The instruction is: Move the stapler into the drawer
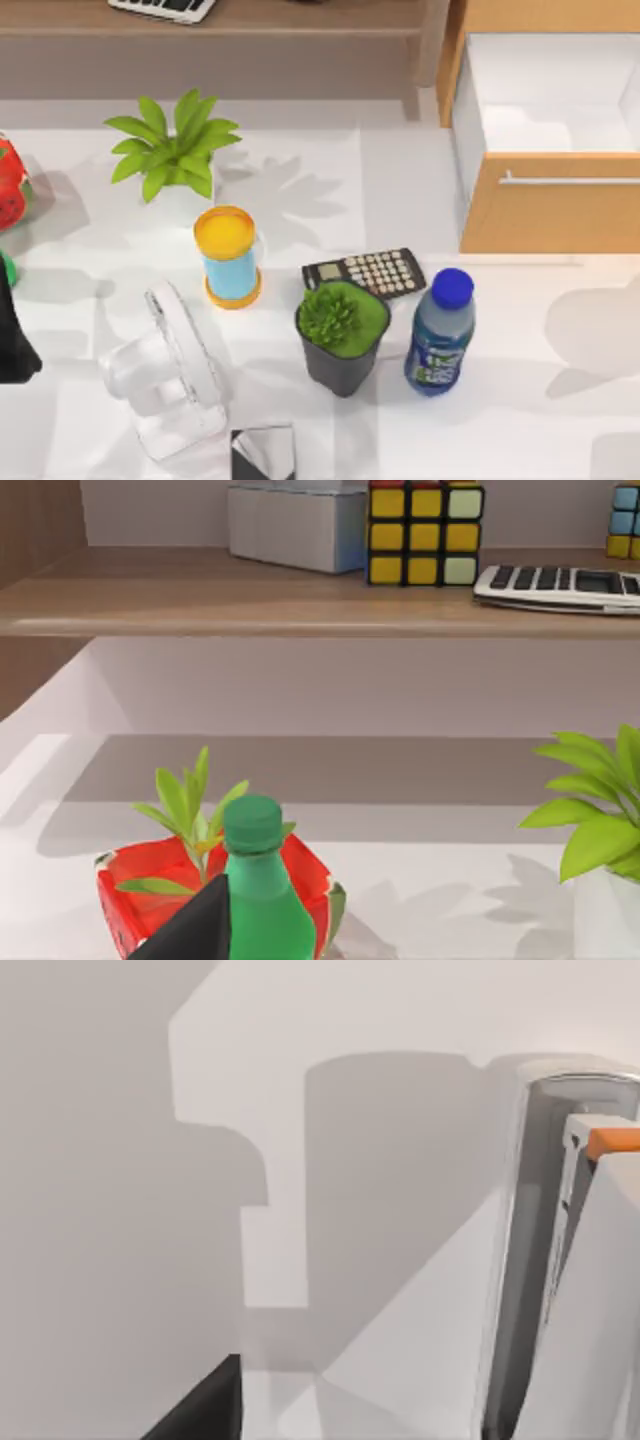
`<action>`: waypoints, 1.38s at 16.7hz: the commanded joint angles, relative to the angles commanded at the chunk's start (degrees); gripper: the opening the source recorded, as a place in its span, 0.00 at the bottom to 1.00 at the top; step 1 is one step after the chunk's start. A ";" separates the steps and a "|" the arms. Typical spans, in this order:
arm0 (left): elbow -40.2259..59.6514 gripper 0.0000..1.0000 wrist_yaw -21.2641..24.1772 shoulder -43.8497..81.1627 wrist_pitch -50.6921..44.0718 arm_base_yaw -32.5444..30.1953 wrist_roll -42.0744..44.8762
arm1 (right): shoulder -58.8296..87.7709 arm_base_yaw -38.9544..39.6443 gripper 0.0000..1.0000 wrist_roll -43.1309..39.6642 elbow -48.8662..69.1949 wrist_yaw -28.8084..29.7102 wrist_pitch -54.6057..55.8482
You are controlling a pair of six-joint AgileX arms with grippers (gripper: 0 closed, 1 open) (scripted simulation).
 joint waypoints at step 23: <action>0.00 1.00 0.00 0.00 0.00 0.00 0.00 | -0.96 -0.04 0.00 -0.03 1.21 0.00 -2.07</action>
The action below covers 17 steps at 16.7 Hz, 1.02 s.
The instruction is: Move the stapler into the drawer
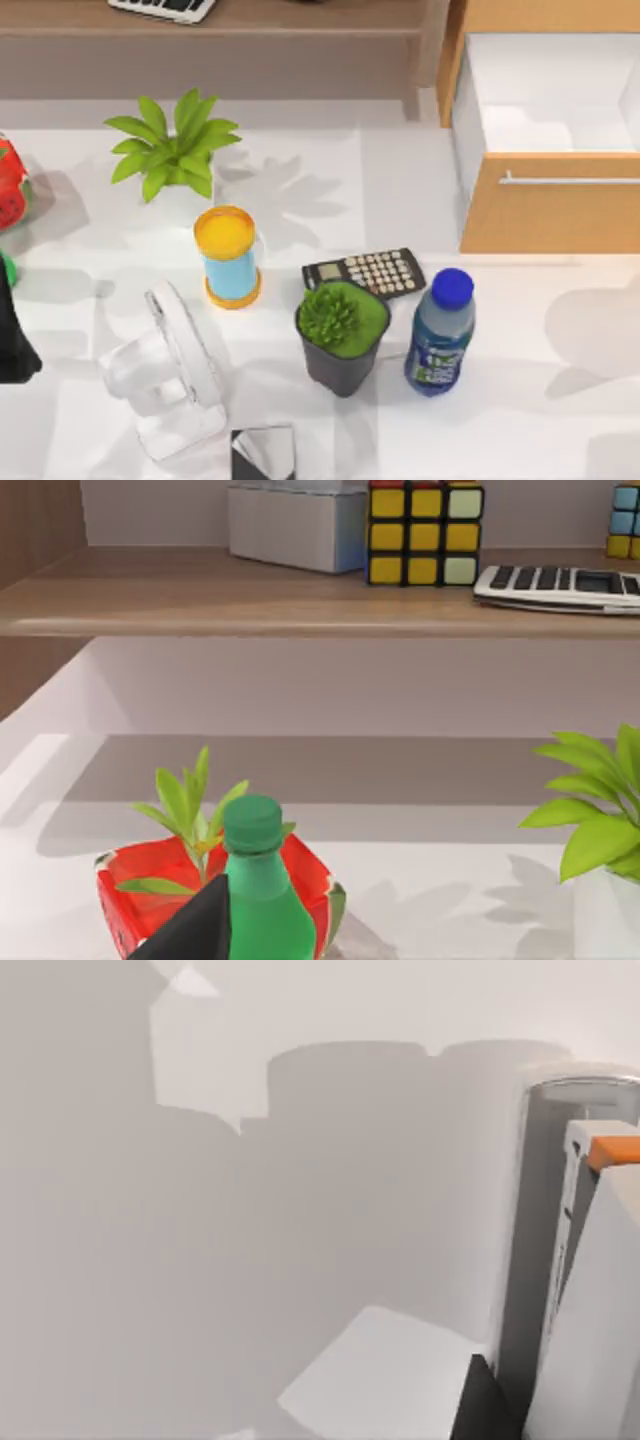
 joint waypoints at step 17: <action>0.00 1.00 0.00 0.00 0.00 0.00 0.00 | -9.22 6.06 0.00 2.24 12.30 0.52 -13.59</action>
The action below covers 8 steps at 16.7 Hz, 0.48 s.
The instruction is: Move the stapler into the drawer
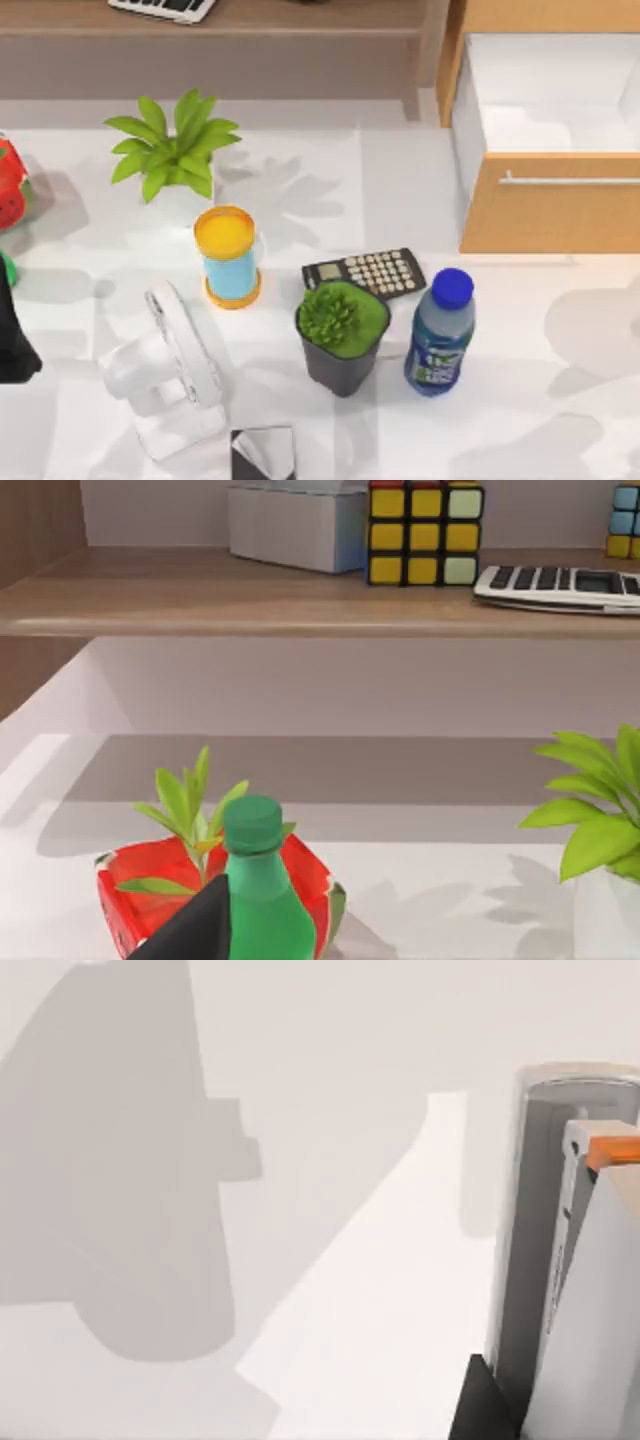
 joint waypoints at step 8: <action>0.00 1.00 0.00 0.00 0.00 0.00 0.00 | 7.59 22.69 0.00 9.82 41.72 -3.23 -12.51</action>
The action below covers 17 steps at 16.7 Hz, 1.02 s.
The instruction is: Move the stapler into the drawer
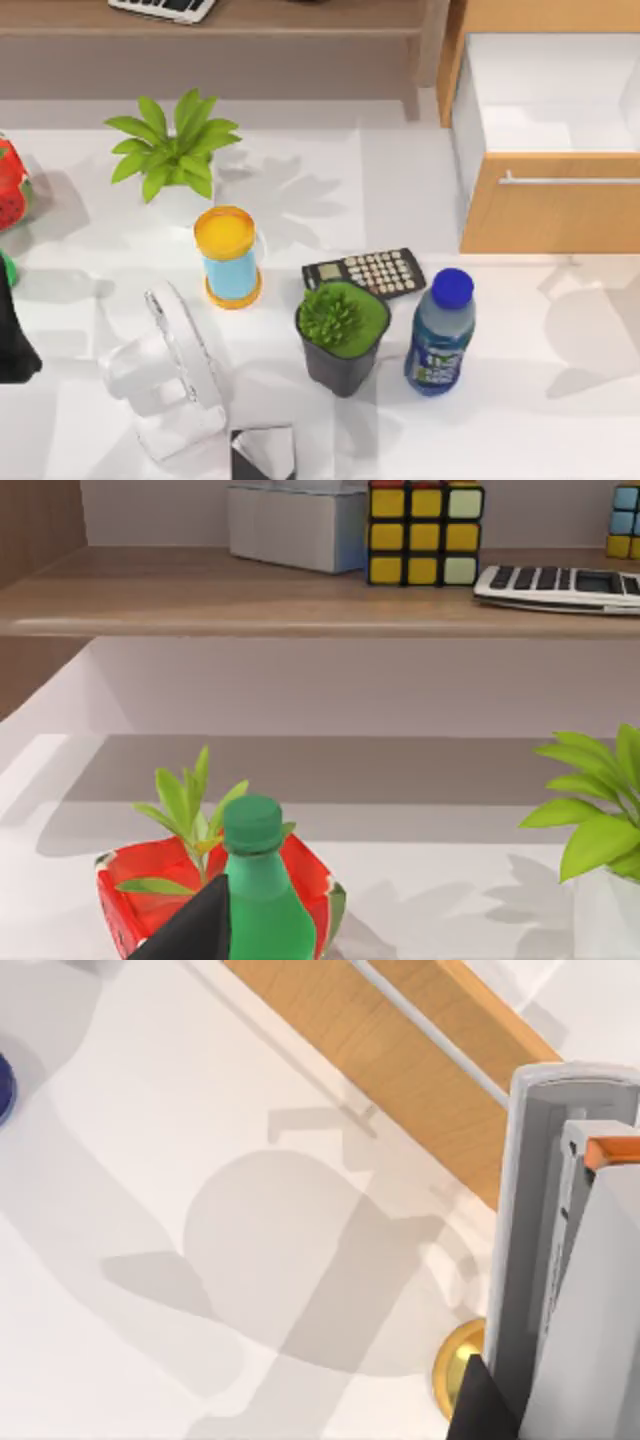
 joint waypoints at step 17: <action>0.00 1.00 0.00 0.00 0.00 0.00 0.00 | 68.51 -1.66 0.00 40.52 44.11 3.34 -4.01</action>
